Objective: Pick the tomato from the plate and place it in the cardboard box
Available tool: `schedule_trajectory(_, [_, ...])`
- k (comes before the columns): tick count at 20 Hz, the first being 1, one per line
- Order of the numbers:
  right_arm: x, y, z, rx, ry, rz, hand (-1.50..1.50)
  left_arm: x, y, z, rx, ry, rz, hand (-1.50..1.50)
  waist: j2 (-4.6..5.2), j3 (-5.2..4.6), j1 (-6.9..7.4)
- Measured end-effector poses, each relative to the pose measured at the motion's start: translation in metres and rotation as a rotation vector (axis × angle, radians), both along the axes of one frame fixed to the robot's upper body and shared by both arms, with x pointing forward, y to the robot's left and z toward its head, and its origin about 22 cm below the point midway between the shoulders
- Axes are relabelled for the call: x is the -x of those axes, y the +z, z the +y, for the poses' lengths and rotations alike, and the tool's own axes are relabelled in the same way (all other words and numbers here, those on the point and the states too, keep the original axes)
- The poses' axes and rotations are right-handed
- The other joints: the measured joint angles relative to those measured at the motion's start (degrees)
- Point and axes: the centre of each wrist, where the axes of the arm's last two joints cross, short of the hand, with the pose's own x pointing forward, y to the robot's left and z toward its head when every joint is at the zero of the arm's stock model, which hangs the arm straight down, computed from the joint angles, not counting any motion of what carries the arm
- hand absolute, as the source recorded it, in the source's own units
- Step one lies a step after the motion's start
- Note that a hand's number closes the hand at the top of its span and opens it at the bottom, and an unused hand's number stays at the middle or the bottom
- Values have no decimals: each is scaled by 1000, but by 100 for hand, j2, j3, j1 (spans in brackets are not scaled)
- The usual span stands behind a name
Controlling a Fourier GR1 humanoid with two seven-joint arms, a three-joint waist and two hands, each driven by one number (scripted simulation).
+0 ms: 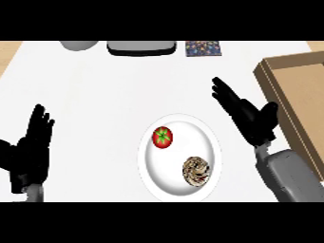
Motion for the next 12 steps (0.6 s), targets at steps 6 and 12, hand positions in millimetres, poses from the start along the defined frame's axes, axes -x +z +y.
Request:
schedule_trajectory(6, [-31, 82, 11, -91, 158, -318, -150, -22, 35, -4, -209, -294, -162, 0, 23, -80, 9])
schedule_trajectory(12, [-56, 117, -7, 133, 305, -571, -150, -38, 53, -12, -307, -573, -253, 0, 99, -109, 106])
